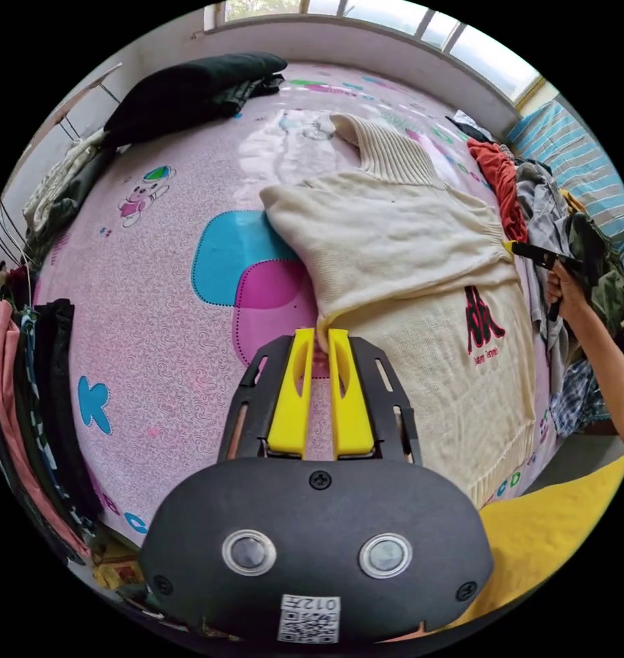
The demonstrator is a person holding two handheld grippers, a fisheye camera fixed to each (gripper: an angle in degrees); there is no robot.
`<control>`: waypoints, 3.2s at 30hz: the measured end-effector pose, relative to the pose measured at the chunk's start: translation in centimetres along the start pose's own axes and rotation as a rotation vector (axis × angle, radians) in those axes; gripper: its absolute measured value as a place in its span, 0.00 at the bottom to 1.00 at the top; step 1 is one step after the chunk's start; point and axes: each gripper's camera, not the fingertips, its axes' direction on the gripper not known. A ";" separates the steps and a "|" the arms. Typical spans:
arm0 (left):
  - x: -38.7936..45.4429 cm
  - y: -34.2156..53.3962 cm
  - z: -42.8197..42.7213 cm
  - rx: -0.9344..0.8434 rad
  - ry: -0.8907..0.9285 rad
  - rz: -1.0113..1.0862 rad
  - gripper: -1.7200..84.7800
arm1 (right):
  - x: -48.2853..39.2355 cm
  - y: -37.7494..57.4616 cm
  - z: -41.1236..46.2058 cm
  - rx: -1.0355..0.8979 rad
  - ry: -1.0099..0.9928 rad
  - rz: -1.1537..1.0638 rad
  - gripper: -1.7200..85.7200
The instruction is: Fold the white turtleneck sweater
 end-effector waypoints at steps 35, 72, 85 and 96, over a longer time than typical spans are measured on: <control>-2.0 -10.5 -0.9 0.103 -0.002 0.035 0.04 | -0.4 -4.6 -0.2 0.027 -0.067 -0.095 0.02; 11.9 -7.3 -0.2 0.107 0.308 0.886 0.06 | 7.7 -16.5 4.0 -0.313 -0.874 -0.266 0.11; 23.2 7.0 2.5 0.239 -0.287 0.768 0.09 | 4.4 -11.3 3.4 -0.112 -0.581 -0.182 0.13; 29.6 11.1 1.9 0.301 -0.544 1.077 0.09 | 1.5 -11.2 4.3 -0.094 -0.566 -0.321 0.06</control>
